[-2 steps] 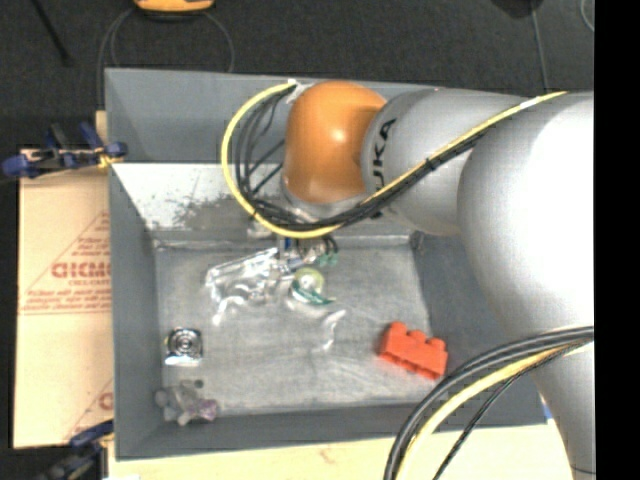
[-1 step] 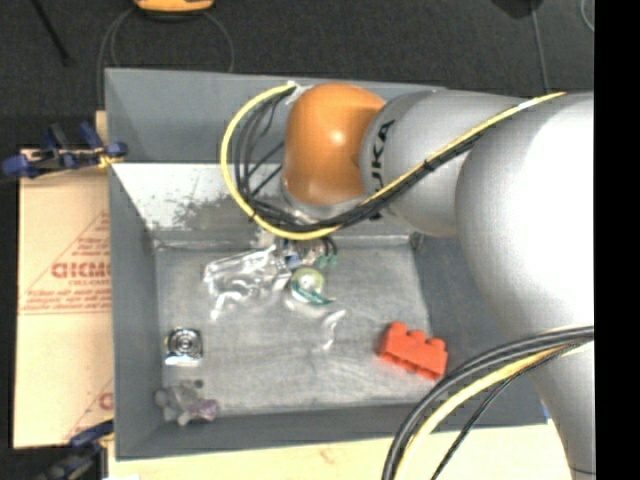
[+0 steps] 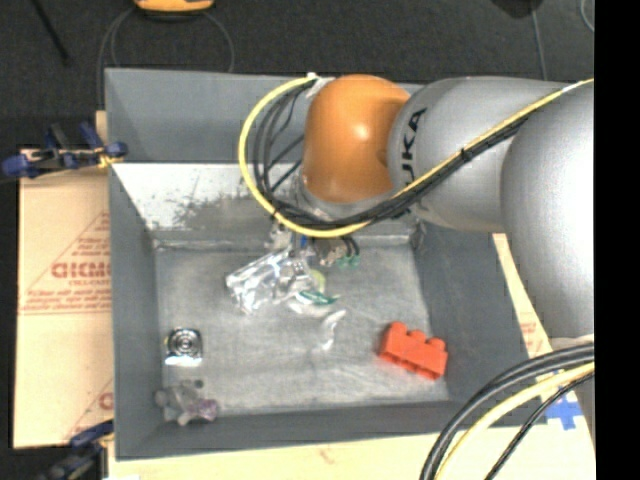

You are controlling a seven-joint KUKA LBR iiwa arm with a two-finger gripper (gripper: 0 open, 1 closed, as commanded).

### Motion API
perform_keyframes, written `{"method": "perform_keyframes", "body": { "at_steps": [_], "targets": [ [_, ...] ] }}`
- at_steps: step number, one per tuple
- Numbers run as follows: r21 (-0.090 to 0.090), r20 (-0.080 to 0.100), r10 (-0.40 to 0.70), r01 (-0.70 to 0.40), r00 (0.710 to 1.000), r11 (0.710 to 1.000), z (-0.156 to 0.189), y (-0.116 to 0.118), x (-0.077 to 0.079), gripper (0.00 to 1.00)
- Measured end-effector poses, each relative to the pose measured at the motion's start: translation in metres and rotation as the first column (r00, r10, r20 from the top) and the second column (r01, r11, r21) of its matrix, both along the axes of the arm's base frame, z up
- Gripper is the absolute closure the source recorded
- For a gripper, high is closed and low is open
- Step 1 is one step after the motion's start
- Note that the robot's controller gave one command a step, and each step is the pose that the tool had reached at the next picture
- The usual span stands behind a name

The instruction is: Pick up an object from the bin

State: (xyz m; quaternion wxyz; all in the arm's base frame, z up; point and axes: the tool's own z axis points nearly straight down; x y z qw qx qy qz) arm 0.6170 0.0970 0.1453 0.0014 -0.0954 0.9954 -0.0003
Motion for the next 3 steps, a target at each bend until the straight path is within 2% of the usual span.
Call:
{"method": "perform_keyframes", "body": {
  "at_steps": [1,2,3],
  "targets": [
    [0.001,0.001,0.007,-0.007,1.000,1.000,-0.023,-0.026,-0.013,1.00],
    [-0.001,0.004,0.009,-0.009,1.000,1.000,0.052,-0.036,-0.021,1.00],
    [0.000,0.001,0.027,-0.027,1.000,1.000,0.089,-0.019,-0.042,1.00]
  ]
}}
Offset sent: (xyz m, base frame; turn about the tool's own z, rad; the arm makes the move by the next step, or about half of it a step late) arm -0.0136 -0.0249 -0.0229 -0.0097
